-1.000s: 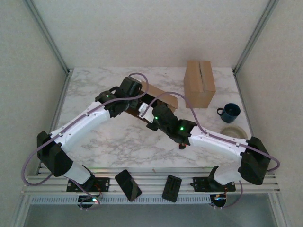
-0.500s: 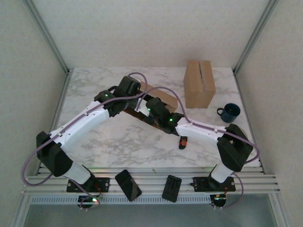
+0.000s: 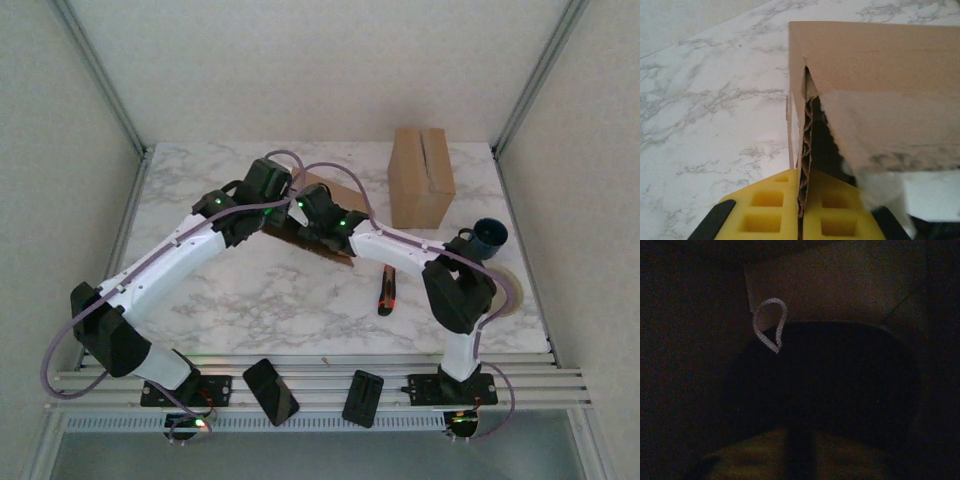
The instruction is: Unpack the express box
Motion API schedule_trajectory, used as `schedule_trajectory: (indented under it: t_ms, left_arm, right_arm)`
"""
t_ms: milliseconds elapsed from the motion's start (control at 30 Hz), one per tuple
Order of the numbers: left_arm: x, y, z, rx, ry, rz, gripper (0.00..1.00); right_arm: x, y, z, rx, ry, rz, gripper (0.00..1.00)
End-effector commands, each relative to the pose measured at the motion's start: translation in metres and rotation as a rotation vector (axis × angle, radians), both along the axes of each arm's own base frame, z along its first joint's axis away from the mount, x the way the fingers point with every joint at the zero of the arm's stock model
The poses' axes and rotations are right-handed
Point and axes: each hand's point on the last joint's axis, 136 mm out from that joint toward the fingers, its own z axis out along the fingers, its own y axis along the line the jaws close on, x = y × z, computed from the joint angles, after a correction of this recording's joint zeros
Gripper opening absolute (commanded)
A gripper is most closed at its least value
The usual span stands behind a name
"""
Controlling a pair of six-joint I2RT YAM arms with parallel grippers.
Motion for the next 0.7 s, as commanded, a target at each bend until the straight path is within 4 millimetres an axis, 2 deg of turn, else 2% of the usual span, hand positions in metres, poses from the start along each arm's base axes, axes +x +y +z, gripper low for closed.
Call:
schedule_trajectory:
  t_ms: [0,67,133,233,333,400,500,633,667]
  left_arm:
    - [-0.007,-0.009,0.012,-0.048,-0.014,-0.036,0.0]
    - [-0.007,-0.009,0.01,-0.046,-0.01,-0.036,0.0]
    - [-0.007,-0.01,0.009,-0.046,-0.007,-0.038,0.0]
    - [-0.006,-0.011,0.01,-0.05,-0.006,-0.041,0.0]
    - [-0.006,-0.012,0.01,-0.052,-0.006,-0.042,0.0]
    - [-0.006,-0.012,0.011,-0.054,-0.007,-0.041,0.0]
    - [-0.006,-0.012,0.013,-0.056,-0.007,-0.04,0.0]
    - [-0.006,-0.01,0.013,-0.05,-0.005,-0.032,0.0]
    - [-0.006,-0.009,0.014,-0.051,-0.008,-0.028,0.0]
  right_arm:
    - [0.003,0.002,-0.012,-0.009,0.052,-0.038,0.45]
    - [0.007,0.006,-0.015,-0.004,0.06,-0.048,0.61]
    - [0.011,0.01,-0.019,-0.004,0.069,-0.057,0.7]
    - [0.018,0.015,-0.03,-0.018,0.082,-0.076,0.72]
    - [0.023,0.018,-0.045,-0.03,0.105,-0.089,0.69]
    - [0.027,0.017,-0.056,-0.038,0.117,-0.108,0.59]
    - [0.033,0.014,-0.064,-0.039,0.109,-0.148,0.33]
    - [0.039,0.013,-0.054,0.0,0.066,-0.186,0.0]
    - [0.039,0.014,-0.048,0.023,0.053,-0.188,0.0]
